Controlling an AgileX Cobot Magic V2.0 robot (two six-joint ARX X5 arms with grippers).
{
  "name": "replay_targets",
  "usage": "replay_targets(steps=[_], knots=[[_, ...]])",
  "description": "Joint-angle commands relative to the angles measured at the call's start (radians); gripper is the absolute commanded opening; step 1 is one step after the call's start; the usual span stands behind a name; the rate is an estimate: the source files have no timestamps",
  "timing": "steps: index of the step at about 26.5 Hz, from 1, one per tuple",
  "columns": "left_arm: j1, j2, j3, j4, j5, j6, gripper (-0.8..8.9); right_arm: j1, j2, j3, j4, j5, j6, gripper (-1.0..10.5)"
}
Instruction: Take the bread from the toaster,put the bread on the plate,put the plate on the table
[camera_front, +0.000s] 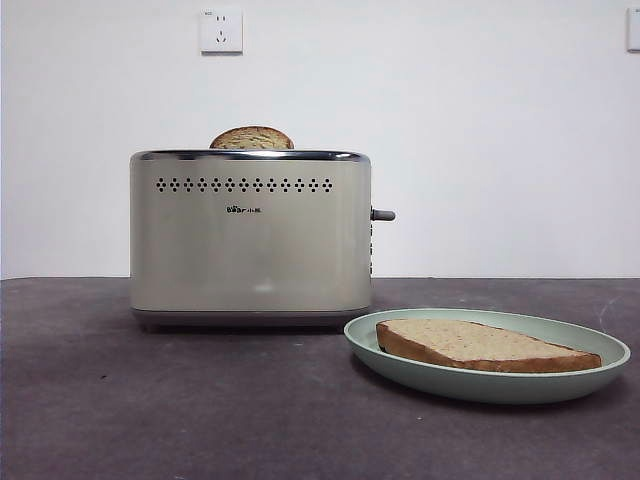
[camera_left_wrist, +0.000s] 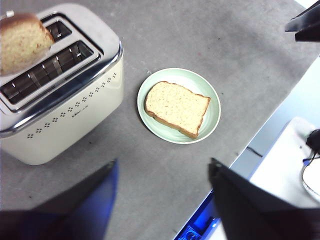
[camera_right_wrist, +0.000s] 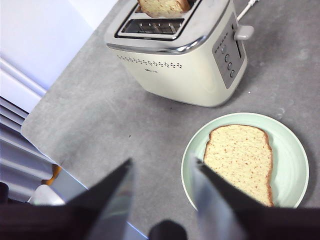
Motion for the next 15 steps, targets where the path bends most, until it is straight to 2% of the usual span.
replay_targets(steps=[1, 15], knots=[[-0.003, 0.001, -0.001, -0.01, 0.002, 0.047, -0.08, 0.002, -0.009, 0.001, 0.002, -0.002, -0.008, -0.1], [-0.003, 0.001, -0.001, -0.008, 0.002, 0.042, -0.06, 0.002, -0.007, 0.001, -0.005, 0.002, -0.008, 0.0]])
